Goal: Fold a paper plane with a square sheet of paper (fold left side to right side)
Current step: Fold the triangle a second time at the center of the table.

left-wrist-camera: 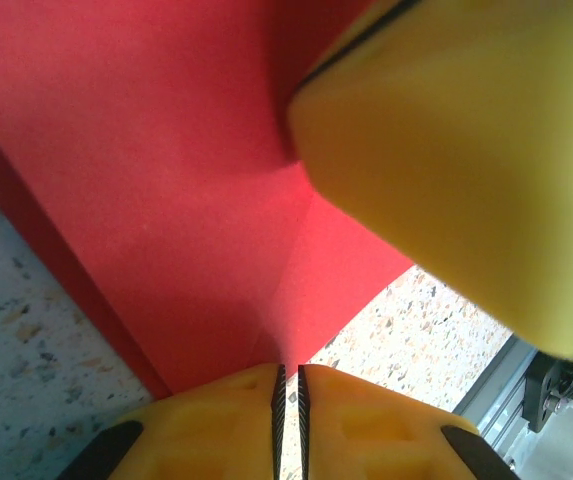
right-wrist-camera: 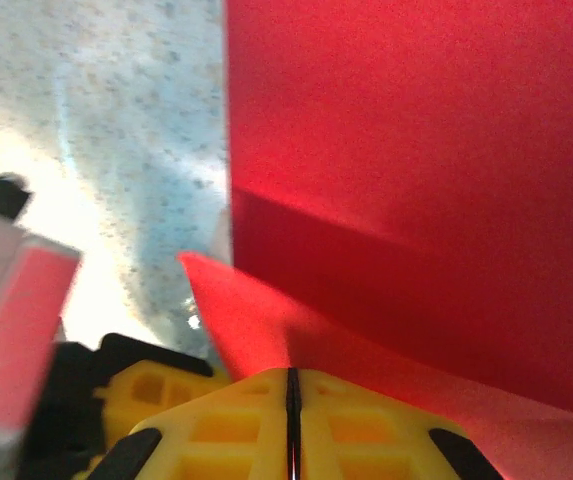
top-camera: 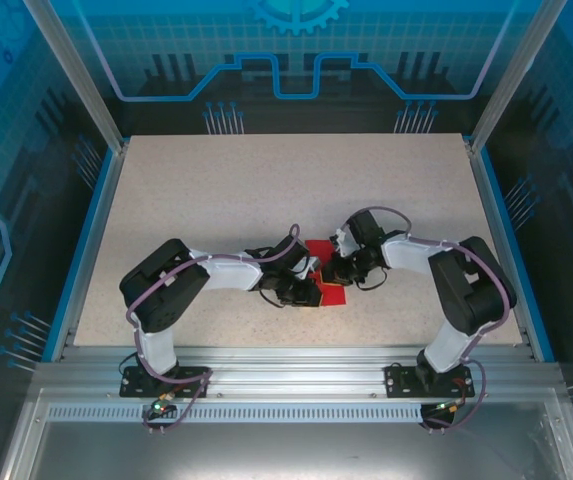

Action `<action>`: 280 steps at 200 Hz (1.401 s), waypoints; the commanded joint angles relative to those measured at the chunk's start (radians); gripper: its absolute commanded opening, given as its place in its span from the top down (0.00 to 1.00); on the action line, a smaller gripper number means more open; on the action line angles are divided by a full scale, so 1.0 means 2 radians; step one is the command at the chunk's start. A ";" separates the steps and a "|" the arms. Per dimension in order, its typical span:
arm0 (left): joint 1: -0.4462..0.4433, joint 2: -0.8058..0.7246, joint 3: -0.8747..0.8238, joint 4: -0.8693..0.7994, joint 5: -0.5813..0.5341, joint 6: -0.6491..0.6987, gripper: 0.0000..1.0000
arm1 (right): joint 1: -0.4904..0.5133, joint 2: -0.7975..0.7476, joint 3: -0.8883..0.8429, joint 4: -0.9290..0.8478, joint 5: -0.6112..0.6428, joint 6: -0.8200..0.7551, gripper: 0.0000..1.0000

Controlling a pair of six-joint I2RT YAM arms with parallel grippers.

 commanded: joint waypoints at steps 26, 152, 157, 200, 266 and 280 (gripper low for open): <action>-0.004 -0.010 -0.011 -0.001 0.008 -0.007 0.78 | 0.007 0.034 0.011 -0.014 0.020 -0.003 0.92; 0.015 -0.027 -0.003 -0.004 0.019 -0.005 0.69 | 0.008 0.035 0.010 -0.019 0.020 -0.011 0.92; 0.015 -0.024 -0.004 -0.003 0.019 -0.006 0.69 | 0.007 0.035 0.010 -0.019 0.020 -0.011 0.92; 0.014 -0.006 -0.012 -0.015 0.014 -0.004 0.69 | 0.005 0.022 0.012 -0.009 0.002 -0.006 0.93; 0.008 0.006 -0.010 -0.040 -0.008 0.001 0.73 | 0.014 -0.020 0.000 -0.029 -0.009 -0.009 0.98; 0.006 0.006 -0.008 -0.047 -0.013 0.003 0.74 | 0.023 -0.017 -0.006 -0.023 -0.010 -0.003 0.98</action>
